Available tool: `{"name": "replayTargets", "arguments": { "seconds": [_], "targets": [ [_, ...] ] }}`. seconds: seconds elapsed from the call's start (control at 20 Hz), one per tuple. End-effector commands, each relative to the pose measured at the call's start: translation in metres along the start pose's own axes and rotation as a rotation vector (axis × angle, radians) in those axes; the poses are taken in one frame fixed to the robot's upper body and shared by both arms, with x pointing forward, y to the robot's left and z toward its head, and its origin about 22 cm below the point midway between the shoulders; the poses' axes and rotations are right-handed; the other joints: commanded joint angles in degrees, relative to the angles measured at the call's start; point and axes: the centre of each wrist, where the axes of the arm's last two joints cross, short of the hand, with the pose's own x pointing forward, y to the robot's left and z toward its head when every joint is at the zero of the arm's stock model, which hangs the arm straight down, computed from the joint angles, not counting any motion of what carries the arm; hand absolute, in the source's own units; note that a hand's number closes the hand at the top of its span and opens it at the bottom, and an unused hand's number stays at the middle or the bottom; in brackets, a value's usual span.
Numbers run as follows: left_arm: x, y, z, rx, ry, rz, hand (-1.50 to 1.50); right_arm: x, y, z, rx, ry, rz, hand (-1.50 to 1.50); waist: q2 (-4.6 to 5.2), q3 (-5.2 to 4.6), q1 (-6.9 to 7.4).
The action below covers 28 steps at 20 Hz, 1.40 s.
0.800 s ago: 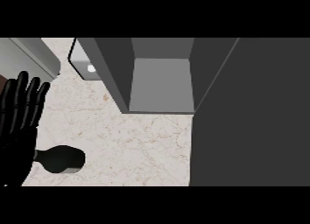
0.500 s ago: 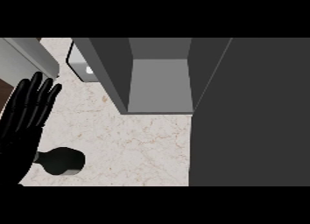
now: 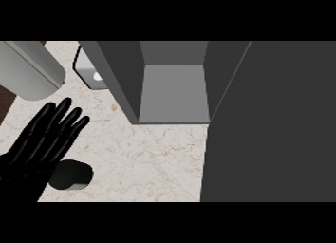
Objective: Pick up the wine, place it into the cabinet and close the cabinet
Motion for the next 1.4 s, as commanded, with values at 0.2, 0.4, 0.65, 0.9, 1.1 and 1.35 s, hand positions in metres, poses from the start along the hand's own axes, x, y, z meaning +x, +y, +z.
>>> {"name": "replayTargets", "arguments": {
  "seconds": [0.2,0.4,0.65,0.9,1.1,1.35],
  "targets": [
    [0.053,-0.032,0.024,-0.029,0.027,0.046,-1.5,0.041,0.025,0.012,0.019,0.002,-0.025,-1.5,0.03,0.01,0.18],
    [0.061,-0.041,0.037,-0.042,0.039,0.04,-1.5,0.048,0.017,0.019,0.026,0.015,-0.008,-1.5,-0.15,0.02,0.39],
    [0.064,-0.049,0.034,-0.005,0.045,0.058,-1.5,0.06,0.027,0.017,0.024,0.031,-0.023,-1.5,-0.28,-0.02,0.64],
    [0.069,-0.048,0.035,0.011,0.06,0.055,-1.5,0.054,0.031,0.008,-0.004,0.008,-0.033,-1.5,-0.24,-0.06,1.14],
    [0.077,-0.048,0.038,0.049,0.042,0.022,-1.5,0.062,0.028,0.018,0.013,0.033,-0.021,-1.5,-0.61,-0.04,1.07],
    [0.084,-0.048,0.041,0.062,0.046,0.011,-1.5,0.059,0.025,0.015,0.007,0.036,-0.021,-1.5,-0.59,0.04,1.12]
  ]
}}
